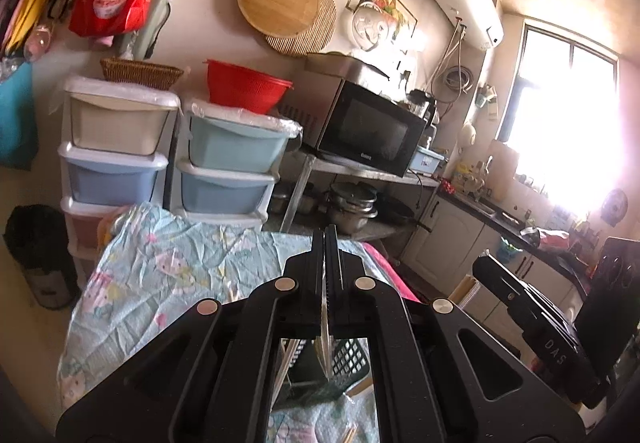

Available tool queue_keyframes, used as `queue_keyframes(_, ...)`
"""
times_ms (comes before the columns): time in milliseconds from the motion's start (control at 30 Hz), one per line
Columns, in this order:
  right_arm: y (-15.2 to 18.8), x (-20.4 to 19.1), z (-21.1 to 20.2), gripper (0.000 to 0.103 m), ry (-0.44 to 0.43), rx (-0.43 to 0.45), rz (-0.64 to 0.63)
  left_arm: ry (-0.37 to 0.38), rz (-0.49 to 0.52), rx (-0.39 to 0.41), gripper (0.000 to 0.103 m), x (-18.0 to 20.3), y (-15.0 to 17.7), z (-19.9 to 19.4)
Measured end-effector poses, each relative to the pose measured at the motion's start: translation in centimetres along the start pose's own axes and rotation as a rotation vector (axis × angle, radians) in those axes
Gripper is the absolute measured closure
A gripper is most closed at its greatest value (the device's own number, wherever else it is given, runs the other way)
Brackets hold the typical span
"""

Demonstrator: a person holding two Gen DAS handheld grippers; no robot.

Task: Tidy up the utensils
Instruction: 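Lift both held chopstick pairs and carry them above the green caddy, then lower both chopstick pairs into the caddy and open both grippers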

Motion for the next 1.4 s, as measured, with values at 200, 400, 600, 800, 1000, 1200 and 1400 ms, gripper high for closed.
queue_keyframes(200,-1.1,0.2,1.5,0.099,-0.017,0.023,0.005,-0.005,-0.005,0.031,0.103,-0.1,-1.3,0.8)
queue_keyframes(400,-1.2,0.3,3.4,0.099,-0.031,0.032,0.003,-0.003,-0.021,0.052,0.103,-0.8,-2.0,2.2)
queue_keyframes(600,-0.6,0.0,5.5,0.099,-0.030,0.013,-0.019,0.014,-0.027,0.048,0.103,-1.3,-1.6,3.7)
queue_keyframes(800,0.8,0.0,7.6,0.099,-0.009,-0.033,-0.033,0.018,-0.016,0.019,0.103,-1.4,-0.5,5.3)
queue_keyframes(1000,2.2,0.4,9.1,0.099,0.004,-0.075,-0.027,0.004,0.003,-0.010,0.103,-1.7,1.2,6.5)
queue_keyframes(1200,3.5,0.7,10.1,0.099,0.013,-0.110,-0.017,-0.013,0.005,-0.057,0.103,-2.5,3.3,7.4)
queue_keyframes(1400,4.4,0.9,10.6,0.098,0.021,-0.134,-0.005,-0.038,0.014,-0.085,0.103,-3.2,4.9,7.5)
Point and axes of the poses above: each gripper's, at about its wrist camera, not at the fingertips, and z roughly the way its jaws point, x to its right, y to its underside, the point moved 1 cm from there along z, roughly the way its jaws point, and after that the axes turned 2 degrees about -x, right-handed, at the moved point
